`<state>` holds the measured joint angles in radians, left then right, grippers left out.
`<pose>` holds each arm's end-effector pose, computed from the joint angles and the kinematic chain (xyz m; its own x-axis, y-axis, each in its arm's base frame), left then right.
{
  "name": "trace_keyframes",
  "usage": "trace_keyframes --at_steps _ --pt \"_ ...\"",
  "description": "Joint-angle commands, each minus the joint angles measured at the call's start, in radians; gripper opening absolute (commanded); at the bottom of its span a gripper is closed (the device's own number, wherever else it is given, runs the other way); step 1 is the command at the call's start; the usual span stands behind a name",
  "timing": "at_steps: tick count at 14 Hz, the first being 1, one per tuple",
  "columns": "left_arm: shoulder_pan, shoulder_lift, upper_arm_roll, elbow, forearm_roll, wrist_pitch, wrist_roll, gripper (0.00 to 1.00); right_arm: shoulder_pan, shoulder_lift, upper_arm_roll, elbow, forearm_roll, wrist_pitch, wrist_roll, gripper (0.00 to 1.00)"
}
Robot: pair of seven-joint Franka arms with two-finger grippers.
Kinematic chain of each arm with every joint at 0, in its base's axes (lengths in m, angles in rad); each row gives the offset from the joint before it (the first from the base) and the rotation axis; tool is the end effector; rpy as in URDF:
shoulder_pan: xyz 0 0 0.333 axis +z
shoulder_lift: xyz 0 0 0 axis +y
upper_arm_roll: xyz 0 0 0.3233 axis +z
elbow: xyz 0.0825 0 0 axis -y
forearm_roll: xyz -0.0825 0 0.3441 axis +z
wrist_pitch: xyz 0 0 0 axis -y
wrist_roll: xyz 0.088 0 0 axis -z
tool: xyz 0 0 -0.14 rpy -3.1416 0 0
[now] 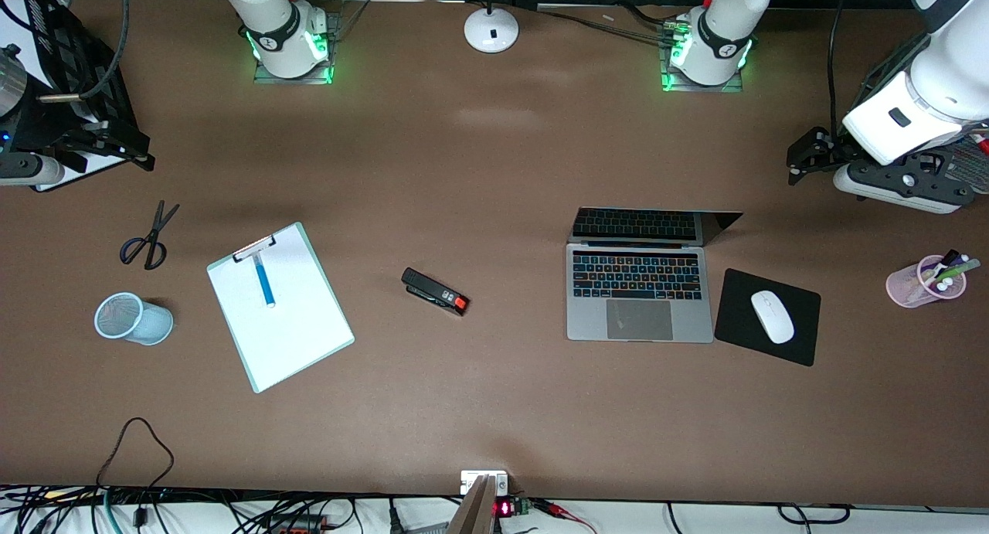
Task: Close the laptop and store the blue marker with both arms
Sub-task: 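Move the right gripper toward the clipboard and blue marker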
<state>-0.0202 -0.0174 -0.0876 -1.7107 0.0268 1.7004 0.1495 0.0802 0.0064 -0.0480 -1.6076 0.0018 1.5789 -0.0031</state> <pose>0.5148 -0.0526 0.5582 0.9662 -0.2578 0.0027 -0.2576 -0.9658 -0.0288 0.5147 0.0169 0.5803 0.9988 0.0352 -0.0351 0.0352 -0.9994 -0.0016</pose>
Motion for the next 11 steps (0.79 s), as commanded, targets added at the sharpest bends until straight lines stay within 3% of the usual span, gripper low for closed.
trace_keyframes --at_steps 1,11 --pt "0.009 -0.009 -0.003 0.000 -0.016 -0.013 0.022 1.00 -0.005 -0.009 0.005 0.008 -0.008 -0.010 0.005 1.00" --pt "0.009 -0.009 -0.003 0.000 -0.016 -0.013 0.015 1.00 -0.004 0.049 0.007 0.005 -0.003 0.022 -0.009 1.00"
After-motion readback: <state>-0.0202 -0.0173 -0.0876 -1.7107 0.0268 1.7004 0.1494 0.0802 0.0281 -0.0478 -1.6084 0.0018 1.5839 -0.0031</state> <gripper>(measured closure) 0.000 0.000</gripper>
